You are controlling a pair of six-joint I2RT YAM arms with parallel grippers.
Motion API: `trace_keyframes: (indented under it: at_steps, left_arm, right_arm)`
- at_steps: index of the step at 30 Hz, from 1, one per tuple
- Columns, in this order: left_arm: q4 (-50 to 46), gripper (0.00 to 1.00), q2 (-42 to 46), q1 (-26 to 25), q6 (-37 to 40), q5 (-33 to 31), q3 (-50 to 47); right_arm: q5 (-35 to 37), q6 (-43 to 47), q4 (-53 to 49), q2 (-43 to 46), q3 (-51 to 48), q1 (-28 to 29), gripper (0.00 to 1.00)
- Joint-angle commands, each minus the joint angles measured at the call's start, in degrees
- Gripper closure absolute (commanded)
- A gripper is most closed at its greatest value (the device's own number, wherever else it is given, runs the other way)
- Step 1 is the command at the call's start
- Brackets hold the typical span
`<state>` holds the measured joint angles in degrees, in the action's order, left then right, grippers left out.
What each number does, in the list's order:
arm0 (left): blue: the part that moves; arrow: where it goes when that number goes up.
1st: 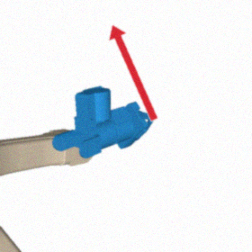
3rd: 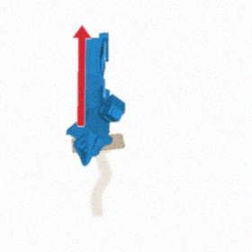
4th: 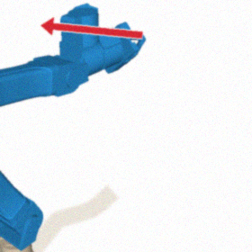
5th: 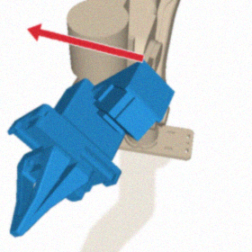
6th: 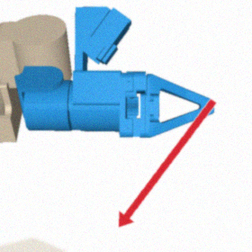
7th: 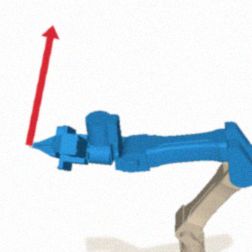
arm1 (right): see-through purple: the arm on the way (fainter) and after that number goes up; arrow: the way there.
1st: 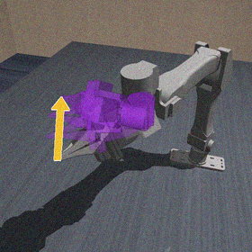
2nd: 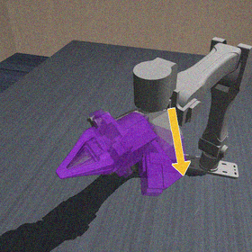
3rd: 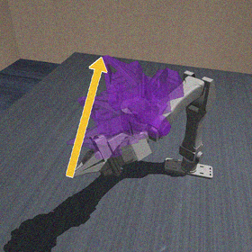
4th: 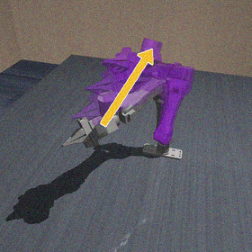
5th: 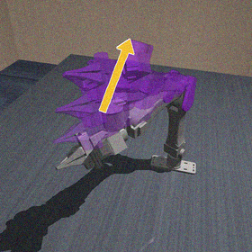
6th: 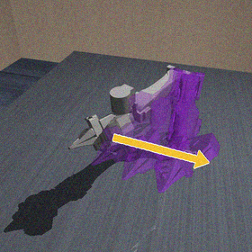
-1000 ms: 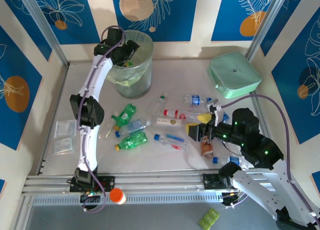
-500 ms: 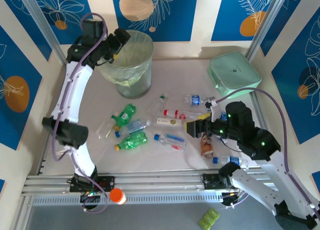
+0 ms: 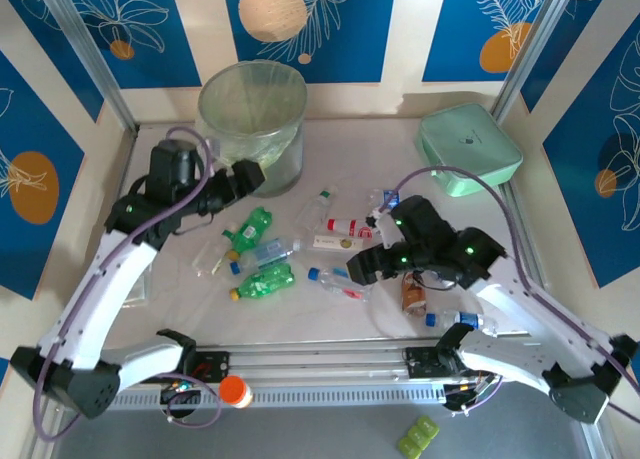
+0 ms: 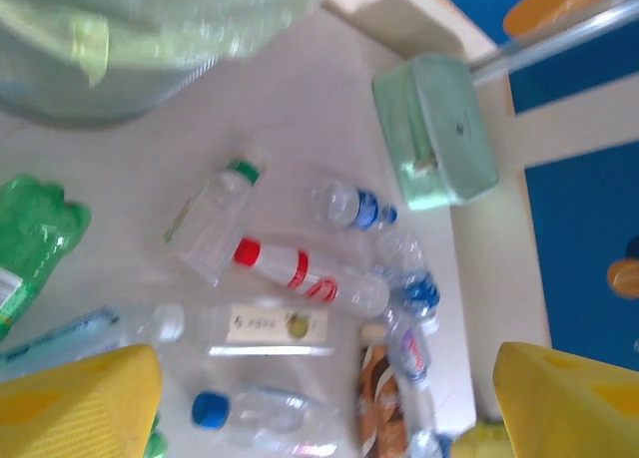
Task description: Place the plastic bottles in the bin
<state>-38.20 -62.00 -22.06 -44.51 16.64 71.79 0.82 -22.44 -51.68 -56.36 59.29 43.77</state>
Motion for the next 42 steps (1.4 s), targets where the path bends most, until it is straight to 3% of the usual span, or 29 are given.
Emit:
trace_keyframes:
  at_steps: [1, 7, 13, 15, 28, 36, 42]
  left_arm:
    - [4.91, 0.14, 5.79, -0.38, 8.02, 5.48, -7.63]
    - [11.78, 0.14, 13.2, -0.37, 10.62, 12.44, -17.54]
    - [8.56, 0.14, 14.88, -0.42, 15.46, 11.97, -18.25]
    - [8.27, 0.14, 16.03, -0.36, 17.23, 10.72, -18.98]
    - [8.82, 0.12, 19.24, -0.86, 20.65, 8.22, -23.1]
    - [9.28, 0.12, 18.41, -2.19, 21.31, 9.54, -22.93]
    - [9.63, 0.11, 18.26, -2.72, 21.46, 9.62, -22.9]
  right_arm:
    - [4.01, 1.46, -1.74, -4.8, 0.64, 2.16, 0.18]
    - [8.33, 3.93, -1.1, -15.91, 1.05, 3.64, 0.14]
    - [4.48, 4.36, 2.99, -21.83, -0.42, 1.29, 0.09]
    - [3.74, 4.48, 4.81, -22.86, -1.22, 0.52, 0.01]
    - [0.77, 2.83, 9.56, -30.13, -3.77, -1.34, 0.0]
    - [1.2, 1.19, 8.83, -30.08, -6.01, 3.91, 0.03]
    - [9.61, -1.16, 5.24, -30.82, -5.7, 9.51, 0.09]
